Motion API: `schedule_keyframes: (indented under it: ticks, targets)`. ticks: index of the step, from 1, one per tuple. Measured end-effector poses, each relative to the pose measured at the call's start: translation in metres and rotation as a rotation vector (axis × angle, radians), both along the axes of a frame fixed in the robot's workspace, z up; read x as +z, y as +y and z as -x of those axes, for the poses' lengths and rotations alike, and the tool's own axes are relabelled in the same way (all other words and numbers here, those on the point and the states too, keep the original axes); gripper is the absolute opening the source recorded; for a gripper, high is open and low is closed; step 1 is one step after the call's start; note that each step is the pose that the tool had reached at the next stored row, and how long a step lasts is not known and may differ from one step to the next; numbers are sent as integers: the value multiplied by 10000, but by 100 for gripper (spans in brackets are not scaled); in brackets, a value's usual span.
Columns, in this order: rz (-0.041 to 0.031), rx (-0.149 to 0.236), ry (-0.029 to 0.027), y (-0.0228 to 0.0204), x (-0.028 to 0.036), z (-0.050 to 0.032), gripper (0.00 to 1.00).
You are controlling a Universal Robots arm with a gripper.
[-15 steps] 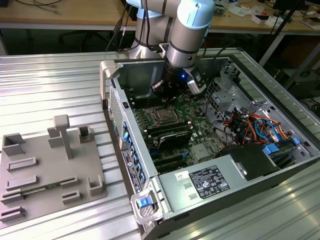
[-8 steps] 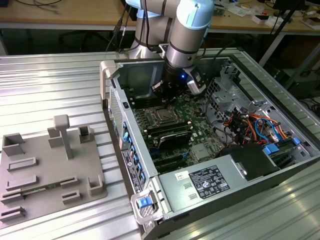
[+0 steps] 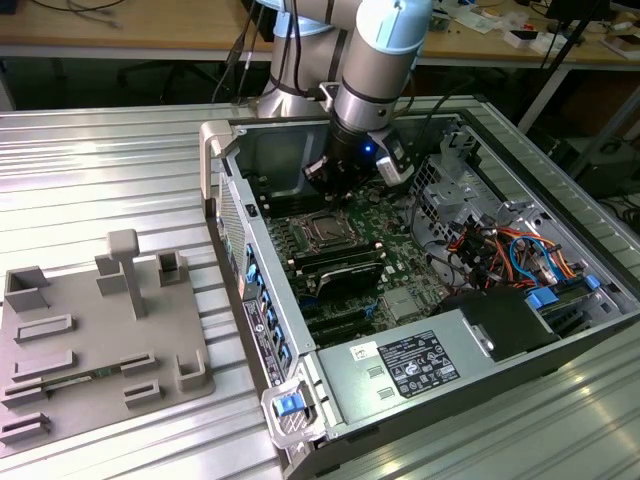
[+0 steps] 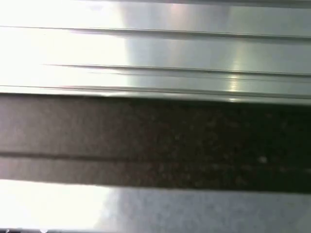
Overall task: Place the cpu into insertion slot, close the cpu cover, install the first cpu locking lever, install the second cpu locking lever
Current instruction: 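Install the first cpu locking lever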
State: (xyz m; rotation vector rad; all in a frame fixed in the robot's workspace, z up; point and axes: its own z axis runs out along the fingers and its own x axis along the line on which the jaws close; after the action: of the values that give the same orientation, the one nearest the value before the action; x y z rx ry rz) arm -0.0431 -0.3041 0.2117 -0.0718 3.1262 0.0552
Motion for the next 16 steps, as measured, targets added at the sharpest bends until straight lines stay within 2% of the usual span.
schedule_keyframes:
  ticks: [2, 10, 11, 16]
  targets:
    - [-16, 0, -1, 0, 14, 2, 11]
    - [-23, 4, 0, 0, 196, 27, 11]
    - [-22, 6, 1, 0, 229, 36, 11]
    - [-24, 6, 0, 0, 305, 99, 11]
